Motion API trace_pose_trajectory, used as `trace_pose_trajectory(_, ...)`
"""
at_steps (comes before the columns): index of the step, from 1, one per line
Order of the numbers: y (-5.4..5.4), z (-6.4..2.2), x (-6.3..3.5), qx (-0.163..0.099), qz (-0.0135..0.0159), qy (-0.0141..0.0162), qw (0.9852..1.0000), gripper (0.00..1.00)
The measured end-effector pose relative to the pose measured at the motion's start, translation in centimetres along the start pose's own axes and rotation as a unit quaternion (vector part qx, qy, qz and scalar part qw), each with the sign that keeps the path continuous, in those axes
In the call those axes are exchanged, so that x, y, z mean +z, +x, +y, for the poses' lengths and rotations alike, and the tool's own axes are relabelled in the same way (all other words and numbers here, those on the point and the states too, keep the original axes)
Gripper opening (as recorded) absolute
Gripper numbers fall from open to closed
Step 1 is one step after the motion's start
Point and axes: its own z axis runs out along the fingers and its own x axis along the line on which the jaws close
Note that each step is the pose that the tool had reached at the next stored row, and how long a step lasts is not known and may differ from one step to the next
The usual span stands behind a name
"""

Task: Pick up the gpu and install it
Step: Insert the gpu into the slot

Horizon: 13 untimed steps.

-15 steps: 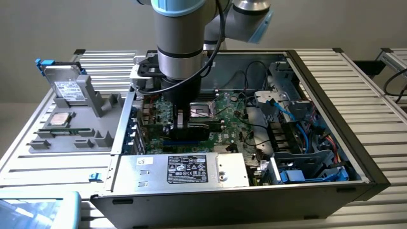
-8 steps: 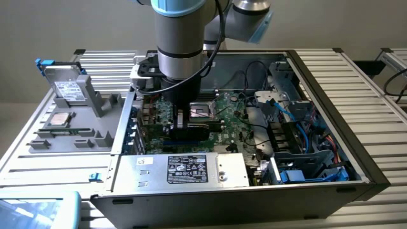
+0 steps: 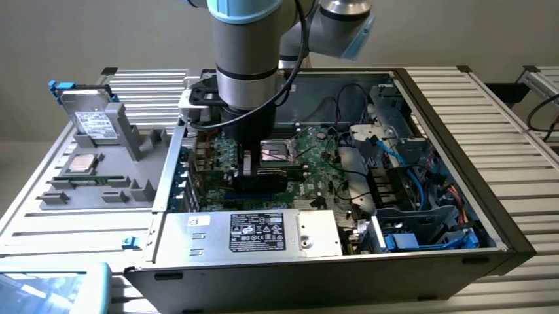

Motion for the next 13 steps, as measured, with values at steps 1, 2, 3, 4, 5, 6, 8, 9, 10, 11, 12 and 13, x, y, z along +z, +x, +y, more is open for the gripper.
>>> trace_pose_trajectory(1,0.00,0.01,0.03,0.000,0.0000,0.0000,1.0000,0.28)
trace_pose_trajectory(2,-0.01,0.03,0.05,0.000,-0.0001,0.0000,1.0000,0.28)
trace_pose_trajectory(3,-0.02,0.06,0.05,0.000,0.0000,0.0000,1.0000,0.28)
trace_pose_trajectory(4,-0.03,0.08,0.06,0.000,0.0000,0.0000,1.0000,0.28)
trace_pose_trajectory(5,-0.03,0.11,0.07,0.000,0.0000,0.0000,1.0000,0.28)
trace_pose_trajectory(6,-0.05,0.13,0.09,0.000,-0.0001,0.0001,1.0000,0.28)
trace_pose_trajectory(8,-0.07,0.17,0.16,0.000,-0.0002,0.0001,1.0000,0.28)
trace_pose_trajectory(9,-0.09,0.19,0.18,0.000,-0.0002,0.0001,1.0000,0.28)
trace_pose_trajectory(10,-0.09,0.19,0.18,0.000,-0.0001,0.0000,1.0000,0.28)
trace_pose_trajectory(11,-0.09,0.19,0.18,0.000,0.0000,0.0000,1.0000,0.28)
trace_pose_trajectory(12,-0.09,0.19,0.18,0.000,0.0000,0.0000,1.0000,0.28)
trace_pose_trajectory(13,-0.09,0.20,0.18,0.000,0.0000,0.0000,1.0000,0.28)
